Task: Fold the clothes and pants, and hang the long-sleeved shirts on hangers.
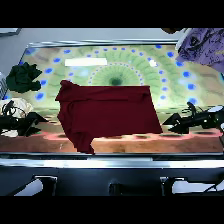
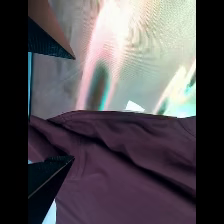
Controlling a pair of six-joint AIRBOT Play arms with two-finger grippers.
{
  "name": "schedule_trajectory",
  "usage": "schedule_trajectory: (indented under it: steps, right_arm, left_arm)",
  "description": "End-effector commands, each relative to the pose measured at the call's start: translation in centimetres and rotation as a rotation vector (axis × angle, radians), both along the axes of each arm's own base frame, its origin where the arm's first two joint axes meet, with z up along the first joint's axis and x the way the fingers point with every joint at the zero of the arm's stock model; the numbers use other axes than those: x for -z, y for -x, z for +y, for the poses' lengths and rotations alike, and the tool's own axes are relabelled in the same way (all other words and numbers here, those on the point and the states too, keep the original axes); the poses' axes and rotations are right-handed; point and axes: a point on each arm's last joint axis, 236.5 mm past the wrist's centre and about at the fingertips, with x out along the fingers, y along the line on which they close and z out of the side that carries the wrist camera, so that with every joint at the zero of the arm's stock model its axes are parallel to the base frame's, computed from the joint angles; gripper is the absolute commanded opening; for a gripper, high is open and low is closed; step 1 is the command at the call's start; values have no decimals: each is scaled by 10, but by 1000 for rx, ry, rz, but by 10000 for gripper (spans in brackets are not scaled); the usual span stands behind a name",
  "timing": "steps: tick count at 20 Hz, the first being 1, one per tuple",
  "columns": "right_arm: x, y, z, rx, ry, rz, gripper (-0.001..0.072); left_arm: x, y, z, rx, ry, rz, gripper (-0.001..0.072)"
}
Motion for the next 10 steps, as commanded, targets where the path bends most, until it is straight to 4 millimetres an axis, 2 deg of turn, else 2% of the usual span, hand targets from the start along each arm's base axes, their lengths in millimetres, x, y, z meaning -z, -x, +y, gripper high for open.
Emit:
schedule_trajectory:
  steps: [1,3,6,7,10]
  right_arm:
    - [12,9,10,10,-28,6,514]
    - [16,10,17,16,-43,-3,514]
    - [21,16,39,-83,-24,6,514]
    - [23,17,46,-96,-12,17,444]
    - [21,17,55,-114,-19,21,133]
  left_arm:
    - [1,-1,1,-8,-5,-8,662]
    - [1,-1,1,-8,-5,-8,663]
    - [1,0,0,-5,-2,-5,662]
    - [1,1,0,-2,2,-2,662]
    - [2,9,-5,11,24,26,662]
